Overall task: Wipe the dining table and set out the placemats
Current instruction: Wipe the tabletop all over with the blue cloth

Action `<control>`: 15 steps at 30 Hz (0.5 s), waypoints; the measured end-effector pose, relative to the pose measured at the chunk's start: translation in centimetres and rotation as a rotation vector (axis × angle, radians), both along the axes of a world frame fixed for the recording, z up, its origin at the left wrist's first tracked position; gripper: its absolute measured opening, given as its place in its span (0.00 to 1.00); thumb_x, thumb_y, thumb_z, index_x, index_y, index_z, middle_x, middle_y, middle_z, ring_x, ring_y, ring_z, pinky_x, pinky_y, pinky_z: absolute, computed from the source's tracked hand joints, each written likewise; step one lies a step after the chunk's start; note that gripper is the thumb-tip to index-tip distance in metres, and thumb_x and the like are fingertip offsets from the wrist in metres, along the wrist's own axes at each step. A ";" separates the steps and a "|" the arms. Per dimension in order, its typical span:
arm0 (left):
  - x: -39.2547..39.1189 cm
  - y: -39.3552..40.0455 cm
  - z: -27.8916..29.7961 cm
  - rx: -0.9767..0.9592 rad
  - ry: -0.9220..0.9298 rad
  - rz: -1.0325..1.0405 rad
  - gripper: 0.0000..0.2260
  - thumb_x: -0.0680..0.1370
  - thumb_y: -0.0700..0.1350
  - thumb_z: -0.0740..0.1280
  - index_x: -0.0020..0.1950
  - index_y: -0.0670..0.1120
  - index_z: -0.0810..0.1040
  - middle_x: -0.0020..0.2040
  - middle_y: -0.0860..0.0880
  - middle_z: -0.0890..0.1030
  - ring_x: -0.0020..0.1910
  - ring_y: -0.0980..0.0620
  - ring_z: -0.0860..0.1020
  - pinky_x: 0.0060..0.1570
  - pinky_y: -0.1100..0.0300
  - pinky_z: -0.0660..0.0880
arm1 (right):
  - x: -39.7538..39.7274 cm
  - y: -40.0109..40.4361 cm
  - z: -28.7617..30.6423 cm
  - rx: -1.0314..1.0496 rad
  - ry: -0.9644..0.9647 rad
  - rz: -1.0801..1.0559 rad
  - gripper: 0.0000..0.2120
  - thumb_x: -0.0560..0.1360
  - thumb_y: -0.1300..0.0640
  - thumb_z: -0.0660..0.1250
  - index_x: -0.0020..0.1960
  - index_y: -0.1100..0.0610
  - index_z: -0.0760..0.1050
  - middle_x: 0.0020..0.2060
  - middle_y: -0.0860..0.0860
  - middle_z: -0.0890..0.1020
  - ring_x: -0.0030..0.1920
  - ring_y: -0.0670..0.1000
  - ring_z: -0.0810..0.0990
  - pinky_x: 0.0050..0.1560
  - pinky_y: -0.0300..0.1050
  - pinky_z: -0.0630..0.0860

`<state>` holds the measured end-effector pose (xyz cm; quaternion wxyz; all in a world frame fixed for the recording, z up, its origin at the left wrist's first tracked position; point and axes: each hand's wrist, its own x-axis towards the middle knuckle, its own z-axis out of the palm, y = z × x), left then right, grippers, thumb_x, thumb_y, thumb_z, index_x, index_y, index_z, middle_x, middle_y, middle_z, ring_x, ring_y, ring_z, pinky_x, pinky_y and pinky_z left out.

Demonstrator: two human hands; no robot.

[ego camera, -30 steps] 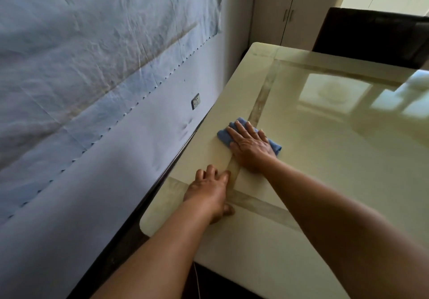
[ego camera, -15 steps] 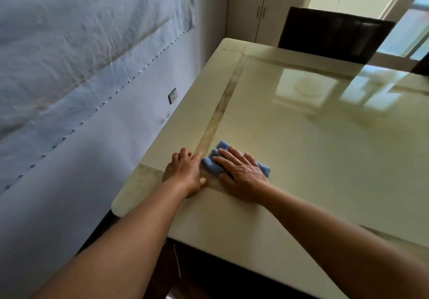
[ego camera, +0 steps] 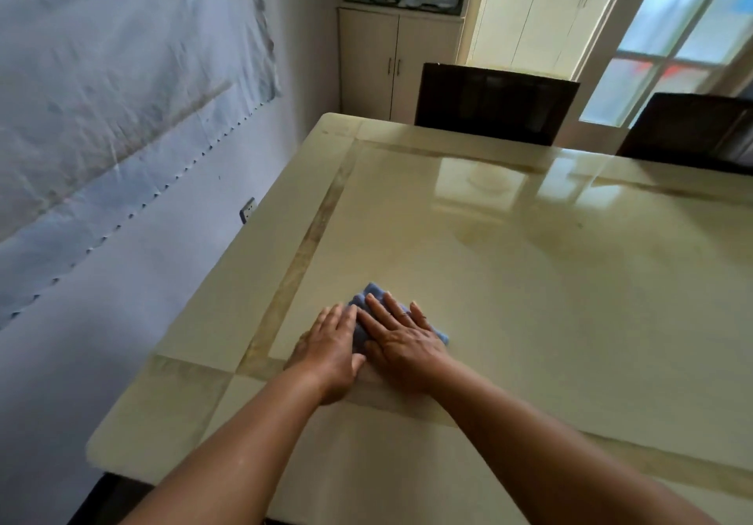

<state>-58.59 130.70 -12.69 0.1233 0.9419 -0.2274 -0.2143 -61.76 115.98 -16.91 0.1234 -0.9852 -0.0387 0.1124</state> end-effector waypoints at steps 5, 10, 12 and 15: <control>0.2 -5.6 0.2 0.031 0.004 -0.042 0.30 0.80 0.52 0.56 0.76 0.49 0.42 0.78 0.49 0.41 0.76 0.50 0.41 0.73 0.52 0.48 | 3.1 -5.7 -0.1 0.026 0.031 -0.128 0.27 0.79 0.38 0.42 0.75 0.41 0.39 0.75 0.41 0.39 0.74 0.45 0.34 0.72 0.49 0.33; 0.8 -13.0 -0.2 0.018 0.034 -0.051 0.29 0.80 0.52 0.54 0.77 0.50 0.43 0.78 0.50 0.41 0.76 0.51 0.41 0.73 0.51 0.47 | 5.4 -13.2 0.2 0.026 0.022 -0.252 0.27 0.80 0.42 0.43 0.76 0.44 0.41 0.76 0.44 0.40 0.75 0.48 0.36 0.73 0.52 0.35; 1.2 -16.0 -0.4 0.021 0.039 -0.062 0.29 0.80 0.53 0.55 0.77 0.50 0.43 0.78 0.50 0.41 0.76 0.51 0.41 0.74 0.52 0.46 | 6.2 -16.7 0.3 0.021 0.014 -0.307 0.27 0.80 0.43 0.43 0.76 0.45 0.41 0.76 0.44 0.39 0.75 0.49 0.36 0.72 0.52 0.35; 1.7 -19.7 -0.6 0.050 0.022 -0.092 0.30 0.80 0.55 0.55 0.77 0.50 0.43 0.78 0.49 0.40 0.76 0.51 0.39 0.73 0.52 0.44 | 6.8 -22.1 0.4 0.008 -0.001 -0.419 0.26 0.81 0.43 0.42 0.77 0.46 0.41 0.76 0.45 0.40 0.76 0.50 0.37 0.72 0.53 0.35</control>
